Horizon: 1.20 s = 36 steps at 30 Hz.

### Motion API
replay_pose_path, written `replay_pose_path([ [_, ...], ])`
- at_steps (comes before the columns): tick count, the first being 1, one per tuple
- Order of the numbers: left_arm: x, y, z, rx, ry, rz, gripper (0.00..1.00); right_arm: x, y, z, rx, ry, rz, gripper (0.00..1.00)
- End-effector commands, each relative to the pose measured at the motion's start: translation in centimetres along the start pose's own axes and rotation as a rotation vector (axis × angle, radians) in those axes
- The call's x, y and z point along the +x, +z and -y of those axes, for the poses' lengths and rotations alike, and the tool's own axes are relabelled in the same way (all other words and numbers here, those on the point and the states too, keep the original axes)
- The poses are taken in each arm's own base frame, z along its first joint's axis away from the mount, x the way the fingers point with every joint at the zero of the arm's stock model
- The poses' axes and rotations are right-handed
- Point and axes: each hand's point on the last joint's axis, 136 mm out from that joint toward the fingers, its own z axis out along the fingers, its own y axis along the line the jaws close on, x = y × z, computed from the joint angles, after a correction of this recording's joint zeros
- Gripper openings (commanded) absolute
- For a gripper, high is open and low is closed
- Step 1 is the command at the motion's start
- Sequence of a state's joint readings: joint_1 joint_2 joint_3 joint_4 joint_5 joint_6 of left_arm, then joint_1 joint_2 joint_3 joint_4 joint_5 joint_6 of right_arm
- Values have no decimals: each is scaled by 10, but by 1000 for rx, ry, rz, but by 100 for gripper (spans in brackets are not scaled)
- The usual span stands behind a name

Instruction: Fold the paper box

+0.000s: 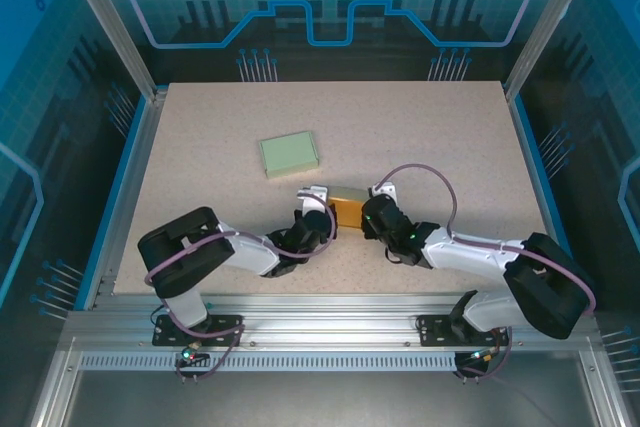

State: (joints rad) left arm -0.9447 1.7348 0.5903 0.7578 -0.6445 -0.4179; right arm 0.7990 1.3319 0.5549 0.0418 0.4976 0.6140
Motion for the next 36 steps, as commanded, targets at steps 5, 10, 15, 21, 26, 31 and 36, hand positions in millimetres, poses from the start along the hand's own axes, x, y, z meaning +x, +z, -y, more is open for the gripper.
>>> replay_pose_path([
  [5, 24, -16, -3, 29, 12, -52, 14, 5, -9, 0, -12, 34, 18, 24],
  [10, 25, -24, -7, 34, 8, -58, 29, 13, -6, 6, 7, 28, 9, 25],
  [15, 22, -34, -4, 52, 6, -61, 51, 14, -10, 9, 15, 26, 1, 30],
  [21, 11, -50, 3, 65, -2, -53, 76, 10, -25, 10, -6, 30, -4, 56],
  [26, -4, -66, 10, 89, -8, -38, 90, 3, -47, 8, -35, 17, -17, 85],
  [31, -14, -88, 12, 112, -21, -50, 99, -10, -79, 9, -60, -15, -10, 97],
  [36, -31, -115, 0, 104, -87, -60, 99, -31, -116, 11, -119, -6, 48, 100],
])
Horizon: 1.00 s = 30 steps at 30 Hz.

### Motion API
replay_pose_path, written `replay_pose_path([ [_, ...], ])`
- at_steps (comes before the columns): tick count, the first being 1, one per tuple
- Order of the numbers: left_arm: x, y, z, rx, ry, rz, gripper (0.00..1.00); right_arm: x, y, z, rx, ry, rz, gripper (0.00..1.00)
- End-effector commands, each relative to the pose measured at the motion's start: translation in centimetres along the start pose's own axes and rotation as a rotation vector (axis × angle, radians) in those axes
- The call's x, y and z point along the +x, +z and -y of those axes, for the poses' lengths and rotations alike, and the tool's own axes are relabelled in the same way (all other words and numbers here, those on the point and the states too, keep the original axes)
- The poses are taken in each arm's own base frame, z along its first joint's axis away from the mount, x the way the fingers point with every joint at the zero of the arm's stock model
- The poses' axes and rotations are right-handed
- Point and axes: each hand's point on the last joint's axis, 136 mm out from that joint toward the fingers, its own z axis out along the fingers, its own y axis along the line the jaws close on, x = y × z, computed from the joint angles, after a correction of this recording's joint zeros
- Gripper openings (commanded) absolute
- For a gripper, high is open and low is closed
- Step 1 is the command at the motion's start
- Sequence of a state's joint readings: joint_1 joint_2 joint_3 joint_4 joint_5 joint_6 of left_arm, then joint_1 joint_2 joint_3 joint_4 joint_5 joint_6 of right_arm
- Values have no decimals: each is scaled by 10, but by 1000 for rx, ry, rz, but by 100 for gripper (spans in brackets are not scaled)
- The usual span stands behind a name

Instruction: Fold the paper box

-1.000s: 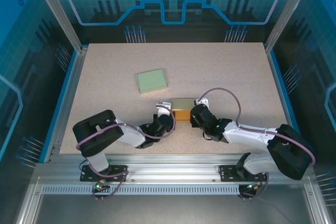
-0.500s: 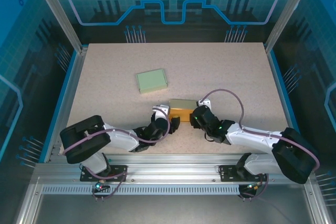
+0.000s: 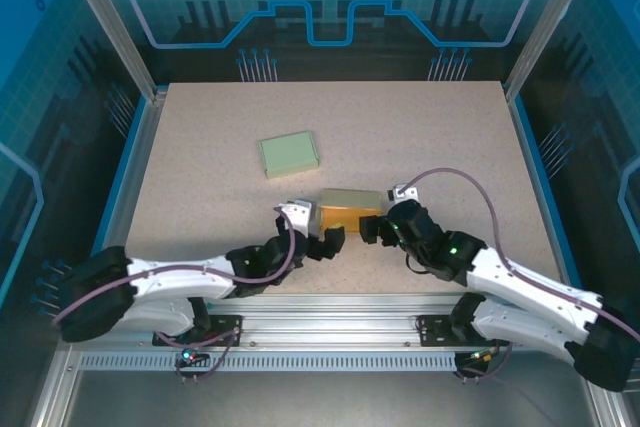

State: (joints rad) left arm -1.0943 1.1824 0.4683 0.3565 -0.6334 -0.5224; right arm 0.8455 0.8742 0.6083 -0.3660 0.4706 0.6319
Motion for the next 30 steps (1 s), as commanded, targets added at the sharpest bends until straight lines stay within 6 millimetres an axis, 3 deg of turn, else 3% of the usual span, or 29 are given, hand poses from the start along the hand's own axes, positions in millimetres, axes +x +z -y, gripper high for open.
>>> replay_pose_path([
  [1, -4, -21, -17, -57, -38, -25, 99, -9, -27, 2, -15, -24, 1, 100],
  [5, -40, -43, -27, -106, -57, 29, 99, -33, -47, 11, 22, 18, 58, 100],
  [8, -71, -48, -35, -144, -85, 60, 99, -47, -49, 17, 67, 40, 40, 100],
  [10, -88, -42, -36, -133, -106, 58, 99, -50, -42, 23, 111, 43, -6, 100],
  [11, -94, -36, -38, -123, -121, 45, 99, -62, -42, 21, 117, 57, -14, 100],
  [15, -105, -5, -38, -96, -136, -57, 99, -73, -21, 25, 148, 73, -114, 100],
  [20, -94, 35, -39, -148, -45, -208, 99, -69, 13, 22, 144, 80, -219, 100],
  [24, -75, 60, -43, -185, -6, -284, 99, -50, 37, 22, 152, 94, -303, 100],
  [30, -36, 82, -56, -230, 8, -392, 96, -18, 61, 32, 200, 85, -413, 100],
])
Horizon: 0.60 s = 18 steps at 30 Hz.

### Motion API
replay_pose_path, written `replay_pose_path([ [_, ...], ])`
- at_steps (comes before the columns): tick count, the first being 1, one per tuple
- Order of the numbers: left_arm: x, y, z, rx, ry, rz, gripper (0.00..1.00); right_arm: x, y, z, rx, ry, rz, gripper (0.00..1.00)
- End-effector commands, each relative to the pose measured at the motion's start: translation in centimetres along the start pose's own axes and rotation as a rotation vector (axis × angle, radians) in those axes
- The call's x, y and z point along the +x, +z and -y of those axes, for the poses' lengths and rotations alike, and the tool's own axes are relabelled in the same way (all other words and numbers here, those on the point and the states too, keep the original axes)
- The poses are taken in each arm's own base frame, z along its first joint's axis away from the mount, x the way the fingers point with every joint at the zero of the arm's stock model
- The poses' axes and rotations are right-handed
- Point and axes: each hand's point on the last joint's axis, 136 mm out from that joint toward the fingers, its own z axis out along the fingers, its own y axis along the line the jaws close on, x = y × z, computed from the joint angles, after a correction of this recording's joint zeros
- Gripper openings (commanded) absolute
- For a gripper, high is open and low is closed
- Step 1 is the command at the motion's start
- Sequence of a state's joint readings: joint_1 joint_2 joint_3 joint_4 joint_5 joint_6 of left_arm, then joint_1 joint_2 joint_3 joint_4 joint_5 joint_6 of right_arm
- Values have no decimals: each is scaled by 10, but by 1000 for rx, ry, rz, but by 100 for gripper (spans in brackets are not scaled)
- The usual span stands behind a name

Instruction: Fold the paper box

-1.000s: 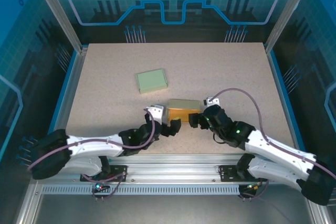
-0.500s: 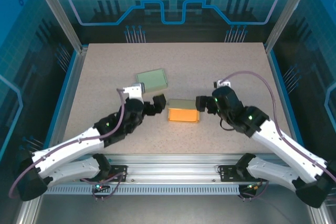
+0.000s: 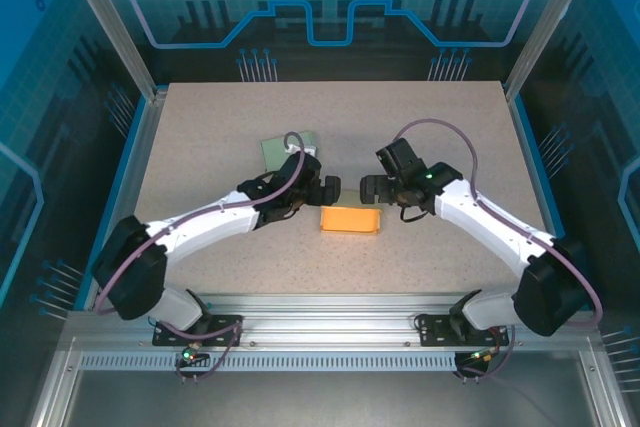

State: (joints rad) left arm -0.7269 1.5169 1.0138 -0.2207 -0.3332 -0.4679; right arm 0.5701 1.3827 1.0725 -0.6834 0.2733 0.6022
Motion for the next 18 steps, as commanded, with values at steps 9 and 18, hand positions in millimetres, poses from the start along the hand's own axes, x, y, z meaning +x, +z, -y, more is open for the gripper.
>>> replay_pose_path([
  [9, 60, 27, -18, -26, -62, -164, 84, 45, 46, 10, 27, 6, -153, 99],
  [18, 96, 40, -37, -63, -131, -206, 80, 61, 62, 12, 20, 34, -175, 98],
])
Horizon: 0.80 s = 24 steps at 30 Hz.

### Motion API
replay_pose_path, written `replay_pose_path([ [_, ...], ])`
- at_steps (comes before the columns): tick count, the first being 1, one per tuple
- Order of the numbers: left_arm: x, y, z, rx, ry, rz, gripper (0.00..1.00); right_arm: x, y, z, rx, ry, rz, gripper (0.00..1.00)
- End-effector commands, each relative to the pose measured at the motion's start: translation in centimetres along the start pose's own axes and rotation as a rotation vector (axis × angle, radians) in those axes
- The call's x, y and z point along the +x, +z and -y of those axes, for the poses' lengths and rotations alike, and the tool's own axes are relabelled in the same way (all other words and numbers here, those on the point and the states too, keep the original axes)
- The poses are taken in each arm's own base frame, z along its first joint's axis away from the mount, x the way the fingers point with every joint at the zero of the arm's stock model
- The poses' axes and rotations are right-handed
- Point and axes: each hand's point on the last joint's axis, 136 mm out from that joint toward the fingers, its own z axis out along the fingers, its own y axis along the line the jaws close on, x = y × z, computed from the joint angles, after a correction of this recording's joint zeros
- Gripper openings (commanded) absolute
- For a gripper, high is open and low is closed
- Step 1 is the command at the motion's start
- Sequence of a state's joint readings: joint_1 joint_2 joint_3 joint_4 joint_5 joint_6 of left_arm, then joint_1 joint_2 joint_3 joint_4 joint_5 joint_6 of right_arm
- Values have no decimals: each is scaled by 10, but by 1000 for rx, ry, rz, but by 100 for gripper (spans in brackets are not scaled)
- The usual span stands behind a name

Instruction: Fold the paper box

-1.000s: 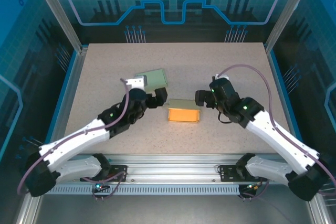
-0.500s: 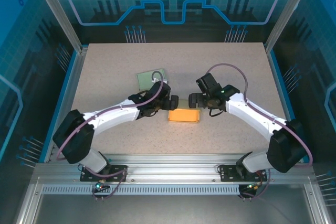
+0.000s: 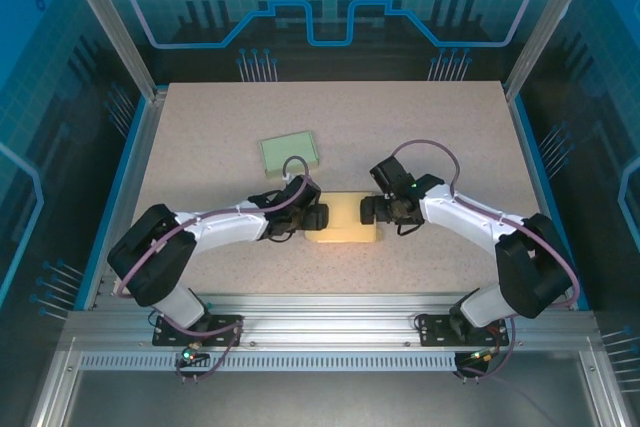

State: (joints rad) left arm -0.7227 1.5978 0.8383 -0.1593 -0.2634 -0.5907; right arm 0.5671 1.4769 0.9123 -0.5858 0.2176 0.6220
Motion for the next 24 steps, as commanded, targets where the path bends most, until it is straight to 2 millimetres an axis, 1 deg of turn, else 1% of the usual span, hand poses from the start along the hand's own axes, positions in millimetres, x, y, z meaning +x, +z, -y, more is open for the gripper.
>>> replay_pose_path([
  [1, 9, 8, -6, 0, -55, -11, 80, 5, 11, 0, -17, 35, -21, 98],
  [5, 9, 8, -7, 8, -72, -1, 79, 9, 17, -1, -14, 37, -44, 96],
  [9, 0, -1, 2, 45, -81, 23, 78, 9, 13, -3, -30, 36, -43, 93],
  [12, -9, -11, 10, 89, -88, 49, 78, 5, 2, -5, -54, 43, -21, 92],
  [15, -18, -21, 15, 122, -94, 80, 78, 1, -14, -7, -78, 47, 4, 92],
  [20, -32, -39, 21, 153, -86, 135, 78, 0, -38, -6, -122, 72, 55, 92],
  [21, -35, -42, 21, 154, -85, 146, 78, 5, -38, -5, -131, 75, 51, 93],
  [24, -42, -49, 20, 151, -80, 171, 78, 9, -46, -9, -193, 89, 75, 94],
])
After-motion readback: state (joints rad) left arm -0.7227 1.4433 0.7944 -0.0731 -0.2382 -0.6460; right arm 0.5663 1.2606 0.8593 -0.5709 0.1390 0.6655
